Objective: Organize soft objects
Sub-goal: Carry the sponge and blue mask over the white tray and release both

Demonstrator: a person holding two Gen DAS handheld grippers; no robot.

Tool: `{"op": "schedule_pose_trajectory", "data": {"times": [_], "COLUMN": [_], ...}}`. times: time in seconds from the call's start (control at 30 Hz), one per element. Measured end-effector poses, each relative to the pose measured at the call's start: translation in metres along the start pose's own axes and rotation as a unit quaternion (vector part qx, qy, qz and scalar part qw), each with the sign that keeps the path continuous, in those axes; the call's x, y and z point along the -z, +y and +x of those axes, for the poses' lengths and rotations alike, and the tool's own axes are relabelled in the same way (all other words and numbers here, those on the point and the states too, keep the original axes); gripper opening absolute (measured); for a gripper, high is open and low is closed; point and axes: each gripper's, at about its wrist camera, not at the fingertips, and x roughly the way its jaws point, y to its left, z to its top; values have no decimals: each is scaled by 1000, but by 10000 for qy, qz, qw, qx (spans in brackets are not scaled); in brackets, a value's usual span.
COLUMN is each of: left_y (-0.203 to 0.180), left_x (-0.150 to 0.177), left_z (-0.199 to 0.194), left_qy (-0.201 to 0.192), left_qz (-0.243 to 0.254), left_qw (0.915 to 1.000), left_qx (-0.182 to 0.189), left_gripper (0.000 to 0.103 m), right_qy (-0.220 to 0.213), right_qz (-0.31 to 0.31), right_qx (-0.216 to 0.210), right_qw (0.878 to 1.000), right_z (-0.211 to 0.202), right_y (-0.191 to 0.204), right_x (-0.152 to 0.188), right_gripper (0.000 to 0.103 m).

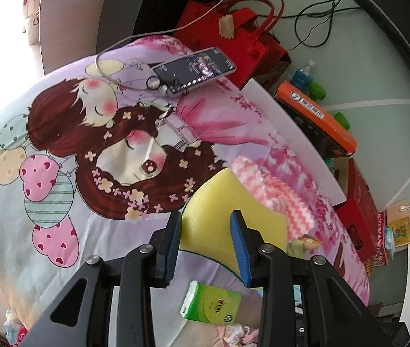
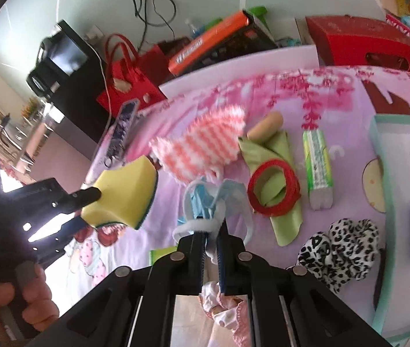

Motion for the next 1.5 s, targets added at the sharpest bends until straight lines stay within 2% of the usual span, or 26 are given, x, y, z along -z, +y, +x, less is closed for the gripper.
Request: {"op": "schedule_pose_trajectory", "data": {"times": [0.27, 0.43, 0.6, 0.8, 1.0, 1.23, 1.4, 1.5], "left_y": [-13, -32, -74, -131, -181, -219, -237, -243], "left_x": [1, 8, 31, 67, 107, 158, 186, 194], "left_z": [-21, -26, -19, -6, 13, 46, 55, 59], "left_qy": [-320, -364, -115, 184, 635, 1126, 1166, 1123], "left_qz": [207, 422, 885, 1542, 2146, 2688, 3007, 3134], "left_qw": [9992, 9980, 9933, 9803, 9601, 9372, 9240, 9195], "left_qx": [139, 300, 741, 1224, 1678, 1914, 2053, 2090], "left_gripper": [36, 36, 36, 36, 36, 36, 36, 37], "right_qy": [-569, -979, -1308, -1671, -1916, -2049, -2104, -2109], "right_qz": [130, 219, 460, 1094, 1821, 2662, 3037, 3116], "right_qx": [-103, 33, 630, 1209, 1664, 1854, 1972, 1992], "right_qw": [9982, 9949, 9883, 9724, 9500, 9234, 9081, 9048], "right_z": [-39, -63, -84, -114, -142, -163, -170, -173], "right_y": [-4, -15, -45, -103, -164, -228, -257, -267], "right_x": [-6, -13, -18, -20, -12, 9, 22, 25], "right_gripper": [8, 8, 8, 8, 8, 8, 8, 8]}}
